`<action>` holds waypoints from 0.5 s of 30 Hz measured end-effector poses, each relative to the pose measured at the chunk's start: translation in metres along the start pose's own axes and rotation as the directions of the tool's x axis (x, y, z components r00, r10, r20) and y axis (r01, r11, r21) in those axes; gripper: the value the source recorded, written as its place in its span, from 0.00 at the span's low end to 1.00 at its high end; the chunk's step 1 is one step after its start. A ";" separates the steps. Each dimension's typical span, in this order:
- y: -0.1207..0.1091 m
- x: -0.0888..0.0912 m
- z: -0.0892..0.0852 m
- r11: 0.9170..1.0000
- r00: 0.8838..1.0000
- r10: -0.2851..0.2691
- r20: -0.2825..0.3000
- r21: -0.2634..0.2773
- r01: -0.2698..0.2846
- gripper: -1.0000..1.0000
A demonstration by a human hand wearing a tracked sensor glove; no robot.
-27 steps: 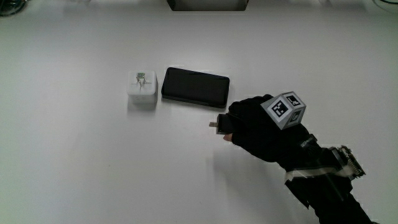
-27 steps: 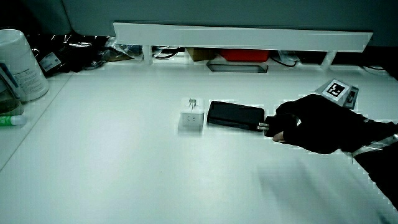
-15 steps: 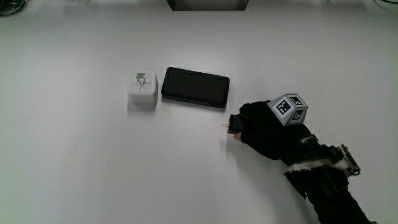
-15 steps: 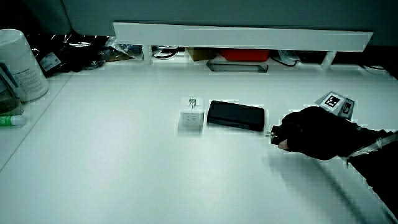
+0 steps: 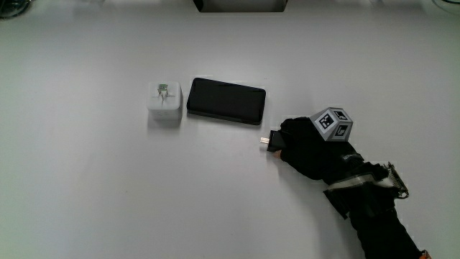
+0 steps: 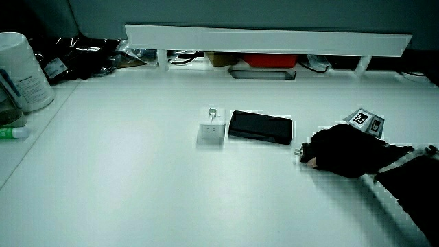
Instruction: Place charger
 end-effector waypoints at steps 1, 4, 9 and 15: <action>-0.001 -0.003 0.002 1.000 1.000 0.003 -0.012 0.004 -0.003 0.50; 0.002 -0.003 0.000 1.000 1.000 0.007 -0.004 -0.020 -0.007 0.50; 0.001 -0.002 -0.002 1.000 1.000 -0.002 -0.002 -0.014 0.002 0.48; -0.001 -0.003 -0.001 1.000 1.000 0.000 0.007 -0.017 0.000 0.33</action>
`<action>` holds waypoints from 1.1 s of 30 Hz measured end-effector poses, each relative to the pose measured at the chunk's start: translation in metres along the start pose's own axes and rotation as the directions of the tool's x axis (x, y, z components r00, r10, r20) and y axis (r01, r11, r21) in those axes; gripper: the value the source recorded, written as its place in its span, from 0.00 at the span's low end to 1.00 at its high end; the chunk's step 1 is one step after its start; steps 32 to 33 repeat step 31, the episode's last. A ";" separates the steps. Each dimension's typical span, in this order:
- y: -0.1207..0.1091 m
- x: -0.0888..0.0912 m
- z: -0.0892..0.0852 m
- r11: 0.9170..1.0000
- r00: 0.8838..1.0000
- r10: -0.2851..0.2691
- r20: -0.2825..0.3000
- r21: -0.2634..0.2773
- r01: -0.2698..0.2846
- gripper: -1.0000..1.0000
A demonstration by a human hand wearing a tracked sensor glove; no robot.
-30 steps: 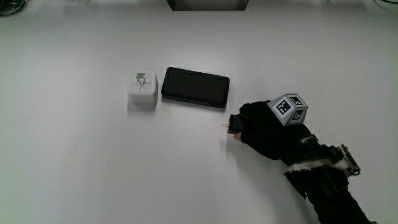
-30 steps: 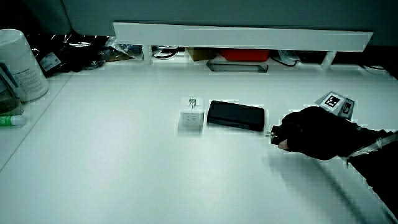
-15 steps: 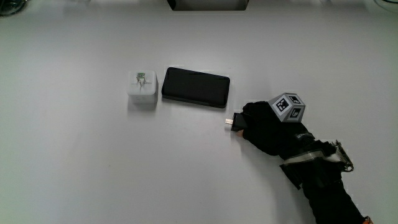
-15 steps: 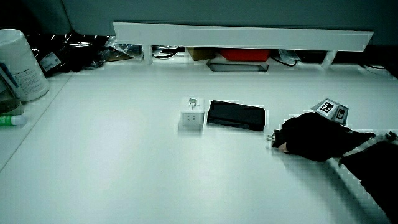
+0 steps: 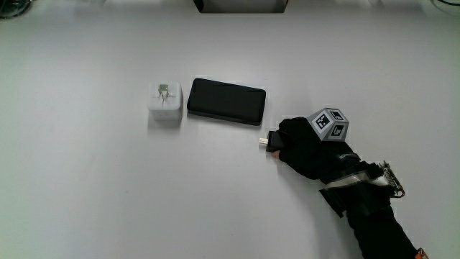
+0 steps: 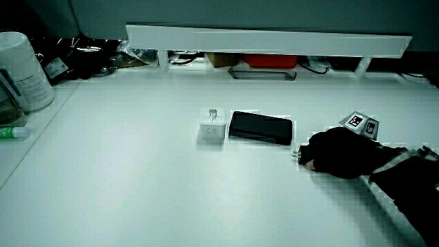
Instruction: Place charger
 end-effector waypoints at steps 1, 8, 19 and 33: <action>0.000 0.001 0.000 1.000 1.000 -0.005 0.001 0.001 0.005 0.31; -0.005 0.002 0.004 1.000 1.000 -0.007 0.006 -0.014 0.007 0.14; -0.071 -0.037 0.031 0.994 0.994 0.064 0.093 -0.096 -0.055 0.00; -0.145 -0.076 0.032 0.963 0.976 0.180 0.125 -0.226 -0.149 0.00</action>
